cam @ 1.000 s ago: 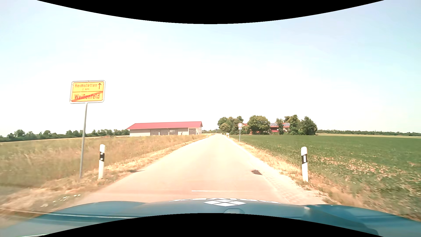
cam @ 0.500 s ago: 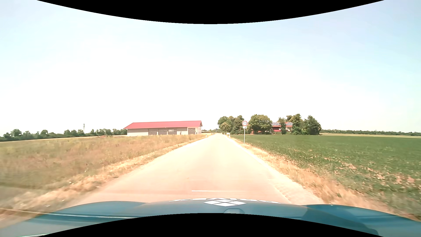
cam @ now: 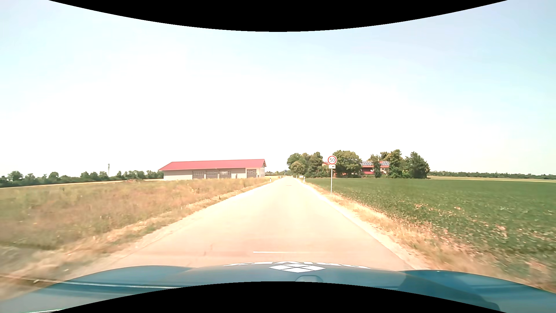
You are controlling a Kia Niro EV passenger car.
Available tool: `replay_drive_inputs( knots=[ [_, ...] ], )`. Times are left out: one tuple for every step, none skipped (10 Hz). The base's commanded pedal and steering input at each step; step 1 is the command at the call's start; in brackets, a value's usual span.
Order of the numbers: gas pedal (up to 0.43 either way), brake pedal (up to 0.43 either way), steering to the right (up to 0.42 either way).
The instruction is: Follow the waypoints while adhering to traffic rules and regulations
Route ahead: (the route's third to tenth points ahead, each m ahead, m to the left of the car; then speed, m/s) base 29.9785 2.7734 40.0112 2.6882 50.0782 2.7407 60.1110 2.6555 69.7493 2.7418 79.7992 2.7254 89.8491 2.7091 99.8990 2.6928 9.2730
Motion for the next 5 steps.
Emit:
replay_drive_inputs(
  knots=[
    [0.248,0.000,0.000],
    [0.248,0.000,0.001],
    [0.248,0.000,0.001],
    [0.268,0.000,0.001],
    [0.268,0.000,0.001]
  ],
)
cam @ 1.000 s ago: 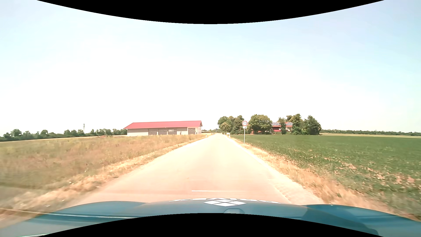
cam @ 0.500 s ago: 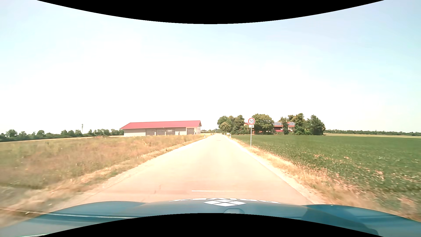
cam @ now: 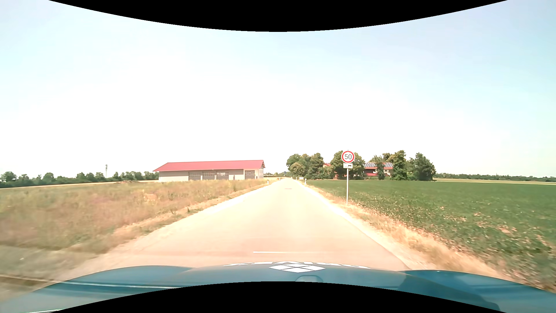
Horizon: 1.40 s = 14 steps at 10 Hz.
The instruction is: Follow the waypoints while adhering to traffic rules and regulations
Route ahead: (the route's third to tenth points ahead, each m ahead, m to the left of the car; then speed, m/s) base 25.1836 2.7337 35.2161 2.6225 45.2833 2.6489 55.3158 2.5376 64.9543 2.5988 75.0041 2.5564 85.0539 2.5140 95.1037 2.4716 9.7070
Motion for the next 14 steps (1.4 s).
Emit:
replay_drive_inputs(
  knots=[
    [0.268,0.000,0.001],
    [0.268,0.000,0.001],
    [0.268,0.000,0.001],
    [0.268,0.000,0.001],
    [0.268,0.000,0.001],
    [0.268,0.000,0.001],
    [0.268,0.000,0.001],
    [0.268,0.000,0.001],
    [0.268,0.000,0.001],
    [0.268,0.000,0.001],
    [0.268,0.000,0.001],
    [0.268,0.000,0.001],
    [0.268,0.000,0.001],
    [0.268,0.000,0.000]
  ],
)
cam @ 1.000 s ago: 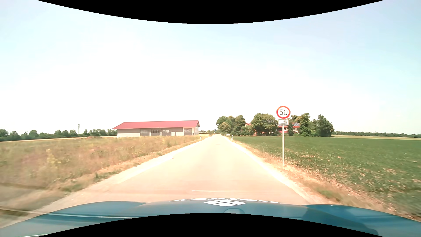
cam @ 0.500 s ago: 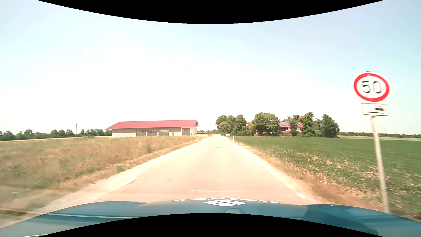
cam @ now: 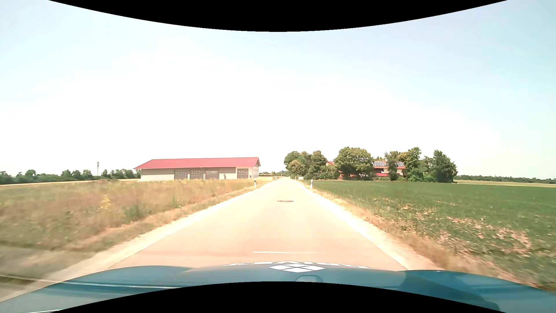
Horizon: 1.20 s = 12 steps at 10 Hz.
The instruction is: Follow the waypoints while adhering to traffic rules and regulations
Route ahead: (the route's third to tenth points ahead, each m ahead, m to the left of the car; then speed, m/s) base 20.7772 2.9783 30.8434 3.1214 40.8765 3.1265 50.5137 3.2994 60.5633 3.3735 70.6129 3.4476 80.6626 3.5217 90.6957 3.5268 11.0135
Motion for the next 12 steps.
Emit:
replay_drive_inputs(
  knots=[
    [0.268,0.000,0.000],
    [0.268,0.000,0.000],
    [0.268,0.000,0.000],
    [0.260,0.000,0.000],
    [0.260,0.000,0.000],
    [0.260,0.000,0.000],
    [0.240,0.000,-0.001],
    [0.240,0.000,-0.002],
    [0.240,0.000,-0.003],
    [0.240,0.000,-0.003],
    [0.240,0.000,-0.003],
    [0.240,0.000,-0.003]
  ],
)
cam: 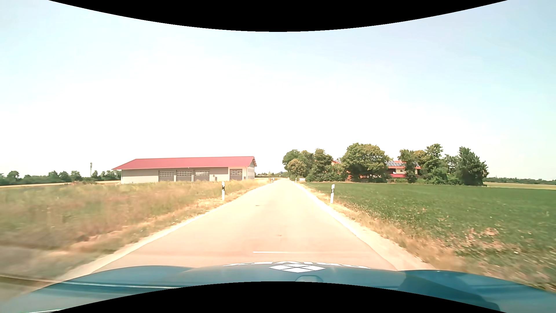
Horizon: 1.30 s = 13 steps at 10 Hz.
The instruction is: Follow the waypoints while adhering to traffic rules and regulations
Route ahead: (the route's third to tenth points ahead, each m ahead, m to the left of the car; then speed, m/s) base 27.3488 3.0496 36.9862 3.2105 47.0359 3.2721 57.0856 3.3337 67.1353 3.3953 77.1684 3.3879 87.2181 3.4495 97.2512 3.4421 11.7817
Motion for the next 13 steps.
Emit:
replay_drive_inputs(
  knots=[
    [0.240,0.000,-0.003],
    [0.240,0.000,-0.002],
    [0.240,0.000,-0.002],
    [0.240,0.000,-0.002],
    [0.240,0.000,-0.002],
    [0.240,0.000,-0.002],
    [0.240,0.000,-0.003],
    [0.240,0.000,-0.002],
    [0.228,0.000,-0.002],
    [0.228,0.000,-0.002],
    [0.228,0.000,-0.002],
    [0.228,0.000,-0.003],
    [0.228,0.000,-0.003]
  ],
)
